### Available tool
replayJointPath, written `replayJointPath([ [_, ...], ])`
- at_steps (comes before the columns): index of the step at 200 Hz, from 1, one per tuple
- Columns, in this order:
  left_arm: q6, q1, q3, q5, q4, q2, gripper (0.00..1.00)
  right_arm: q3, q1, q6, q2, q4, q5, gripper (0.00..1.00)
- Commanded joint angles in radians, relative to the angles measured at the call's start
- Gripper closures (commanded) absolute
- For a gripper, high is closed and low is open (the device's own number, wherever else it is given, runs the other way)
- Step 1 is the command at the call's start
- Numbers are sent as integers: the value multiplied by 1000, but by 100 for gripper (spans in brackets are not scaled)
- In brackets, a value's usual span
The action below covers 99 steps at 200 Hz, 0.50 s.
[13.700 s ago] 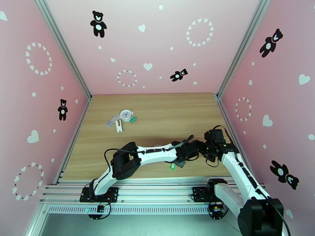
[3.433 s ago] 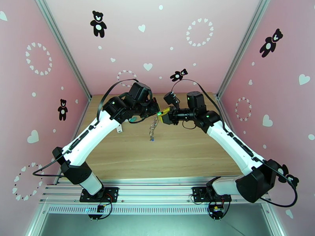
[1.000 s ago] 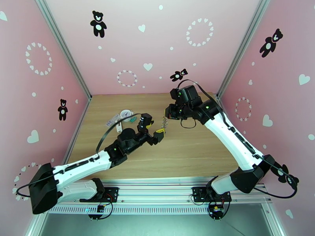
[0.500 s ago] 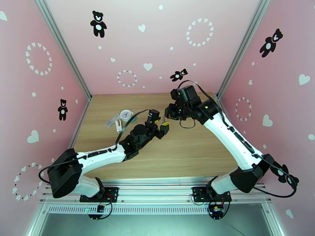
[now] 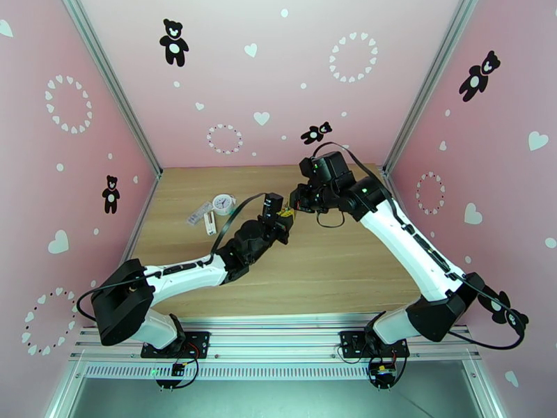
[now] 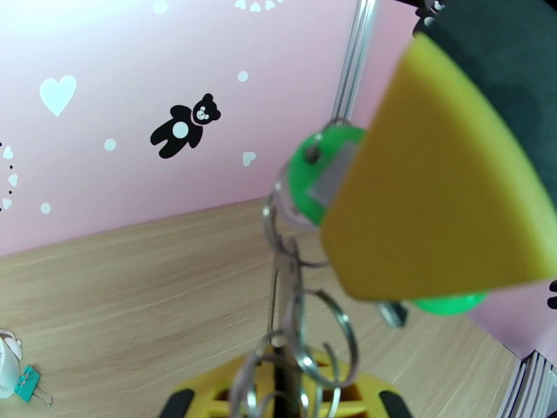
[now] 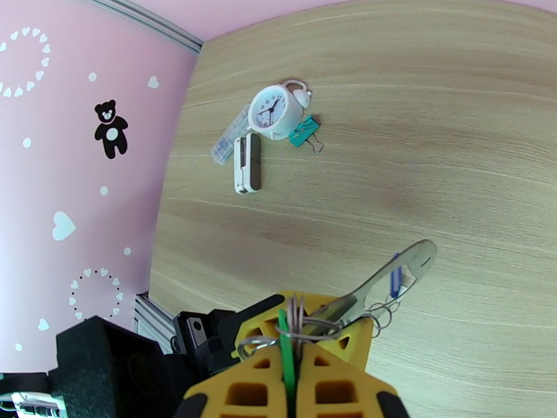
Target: Remove the keys from the keyring
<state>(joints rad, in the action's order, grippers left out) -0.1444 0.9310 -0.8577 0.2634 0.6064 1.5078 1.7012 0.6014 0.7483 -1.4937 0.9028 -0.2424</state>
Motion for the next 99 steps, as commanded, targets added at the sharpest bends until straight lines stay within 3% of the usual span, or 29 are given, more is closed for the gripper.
replayJointPath([
  [1,12,-3,-21,42,9,-16,100,35,2,-12,15,6,13,93],
  [17,20,-4,-18,42,6,-23,100,35,2,-14,22,6,26,86],
  [57,35,-3,-2,31,8,-47,100,37,1,-18,42,5,42,79],
  [82,36,-3,0,25,9,-55,100,38,2,-25,41,3,28,82],
  [99,37,-2,2,20,10,-62,100,41,1,-42,45,-5,31,93],
])
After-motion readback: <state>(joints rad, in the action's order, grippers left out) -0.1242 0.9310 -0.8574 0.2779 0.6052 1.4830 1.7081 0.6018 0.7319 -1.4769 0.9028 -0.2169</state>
